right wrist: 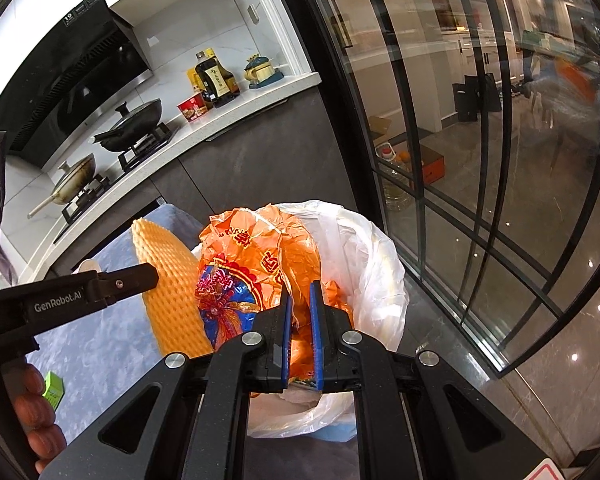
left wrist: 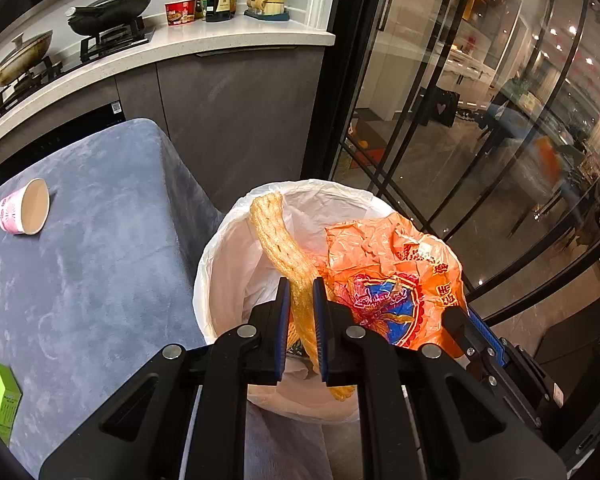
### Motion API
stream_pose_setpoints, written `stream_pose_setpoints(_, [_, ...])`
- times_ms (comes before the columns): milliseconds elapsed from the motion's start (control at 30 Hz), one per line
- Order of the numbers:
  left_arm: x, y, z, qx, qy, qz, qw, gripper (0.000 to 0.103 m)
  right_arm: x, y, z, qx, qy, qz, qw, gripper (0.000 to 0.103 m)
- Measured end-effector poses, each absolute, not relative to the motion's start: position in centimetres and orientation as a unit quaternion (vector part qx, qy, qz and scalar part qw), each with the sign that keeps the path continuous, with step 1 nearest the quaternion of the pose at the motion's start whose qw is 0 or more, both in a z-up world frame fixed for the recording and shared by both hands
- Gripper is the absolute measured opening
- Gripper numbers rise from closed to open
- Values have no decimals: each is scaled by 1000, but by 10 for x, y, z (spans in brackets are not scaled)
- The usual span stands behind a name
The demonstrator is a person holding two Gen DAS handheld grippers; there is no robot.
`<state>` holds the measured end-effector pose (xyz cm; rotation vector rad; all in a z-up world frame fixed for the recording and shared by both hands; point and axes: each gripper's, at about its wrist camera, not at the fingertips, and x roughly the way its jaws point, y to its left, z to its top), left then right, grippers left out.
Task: Collect trash
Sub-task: 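Carry the foam net and printed orange bag in both grippers over the bin, then open both grippers to drop the net and orange bag into the bin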
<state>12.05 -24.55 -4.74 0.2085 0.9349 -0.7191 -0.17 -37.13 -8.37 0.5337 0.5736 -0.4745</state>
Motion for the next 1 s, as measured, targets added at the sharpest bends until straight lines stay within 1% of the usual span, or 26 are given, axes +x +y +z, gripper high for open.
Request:
stream_pose_setpoints(333, [124, -255, -53, 105, 442, -338, 824, 12, 6, -373, -92, 258, 287, -230, 893, 8])
stream_pose_setpoints(400, [125, -257, -55, 108, 443, -339, 823, 13, 8, -374, -93, 256, 290, -231, 892, 9])
stream_pose_setpoints(433, [125, -258, -56, 109, 444, -339, 822, 15, 9, -374, -94, 256, 291, -231, 892, 11])
stream_pose_setpoints(467, [126, -259, -56, 108, 445, -337, 822, 24, 10, -374, -94, 255, 292, -231, 892, 14])
stream_pose_setpoints(500, [126, -258, -56, 106, 445, -336, 823, 35, 11, -373, -93, 255, 291, -232, 892, 15])
stream_pose_setpoints(567, [127, -257, -55, 104, 440, -334, 827, 44, 13, -372, -92, 254, 289, -233, 893, 16])
stream_pose_setpoints(733, [126, -255, -53, 109, 433, -333, 831, 52, 13, -371, -91, 253, 285, -235, 894, 24])
stream_pose_setpoints(767, [126, -254, -52, 108, 432, -332, 831, 55, 13, -371, -90, 253, 284, -235, 894, 25])
stream_pose_setpoints(800, [127, -253, -52, 107, 432, -332, 832, 57, 13, -371, -90, 252, 282, -236, 895, 30])
stream_pose_setpoints(833, [126, -252, -52, 106, 431, -330, 833, 57, 13, -371, -89, 251, 280, -238, 896, 31])
stream_pose_setpoints(967, [127, -249, -50, 104, 430, -329, 834, 58, 13, -370, -85, 250, 276, -238, 897, 32])
stream_pose_setpoints(1000, [127, -248, -49, 104, 429, -328, 835, 60, 12, -370, -84, 250, 274, -239, 897, 33])
